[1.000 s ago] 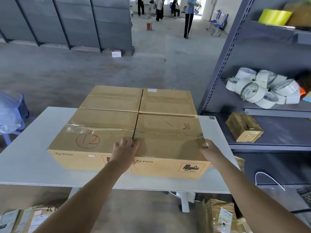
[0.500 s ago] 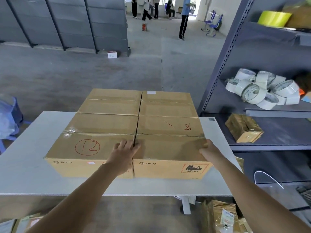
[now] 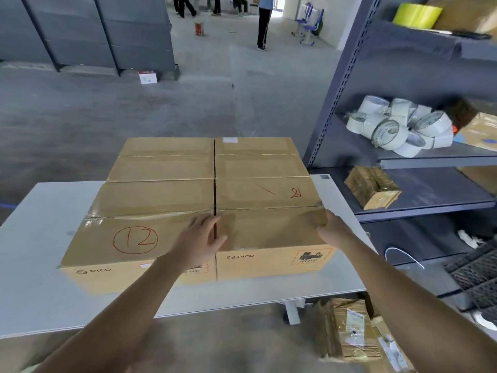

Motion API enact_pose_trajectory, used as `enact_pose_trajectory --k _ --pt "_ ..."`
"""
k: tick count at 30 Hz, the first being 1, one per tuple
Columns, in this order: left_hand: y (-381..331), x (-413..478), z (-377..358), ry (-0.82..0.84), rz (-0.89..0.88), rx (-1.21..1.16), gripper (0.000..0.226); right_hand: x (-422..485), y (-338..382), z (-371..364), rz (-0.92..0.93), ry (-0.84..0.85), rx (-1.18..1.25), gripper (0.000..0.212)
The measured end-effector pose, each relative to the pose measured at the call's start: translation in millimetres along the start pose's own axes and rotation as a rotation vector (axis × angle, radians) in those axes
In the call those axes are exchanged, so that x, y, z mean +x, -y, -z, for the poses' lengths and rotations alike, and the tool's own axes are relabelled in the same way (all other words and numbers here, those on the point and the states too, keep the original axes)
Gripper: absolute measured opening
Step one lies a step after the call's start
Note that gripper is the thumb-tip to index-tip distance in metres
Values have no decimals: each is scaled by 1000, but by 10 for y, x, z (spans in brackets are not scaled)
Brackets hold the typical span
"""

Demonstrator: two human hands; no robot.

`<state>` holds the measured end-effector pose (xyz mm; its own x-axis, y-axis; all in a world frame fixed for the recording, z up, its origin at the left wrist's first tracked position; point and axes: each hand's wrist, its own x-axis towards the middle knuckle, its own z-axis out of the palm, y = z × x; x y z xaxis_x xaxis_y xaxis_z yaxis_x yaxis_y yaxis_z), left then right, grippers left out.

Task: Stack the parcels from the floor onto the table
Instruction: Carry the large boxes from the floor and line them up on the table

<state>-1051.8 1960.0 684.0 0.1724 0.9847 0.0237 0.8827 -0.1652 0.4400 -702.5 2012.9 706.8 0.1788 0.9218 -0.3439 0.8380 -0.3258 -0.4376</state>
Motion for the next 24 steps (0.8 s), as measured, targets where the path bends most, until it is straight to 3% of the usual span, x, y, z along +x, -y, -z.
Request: enact_pose_trajectory --k 6,12,17,22,24 --pt "-23 416 -17 -33 235 205 58 284 49 1 12 -11 61 56" --pt "-13 584 -95 -2 323 269 64 830 249 164 28 13 44 69" --pt "-35 562 -171 -66 323 237 74 1116 451 180 62 -40 -65 47" --pt "-32 775 -102 -183 418 123 36 1297 503 312 15 -82 -116 52" --pt "-42 942 -52 -220 473 132 33 1390 540 320 -5 -84 -86 54"
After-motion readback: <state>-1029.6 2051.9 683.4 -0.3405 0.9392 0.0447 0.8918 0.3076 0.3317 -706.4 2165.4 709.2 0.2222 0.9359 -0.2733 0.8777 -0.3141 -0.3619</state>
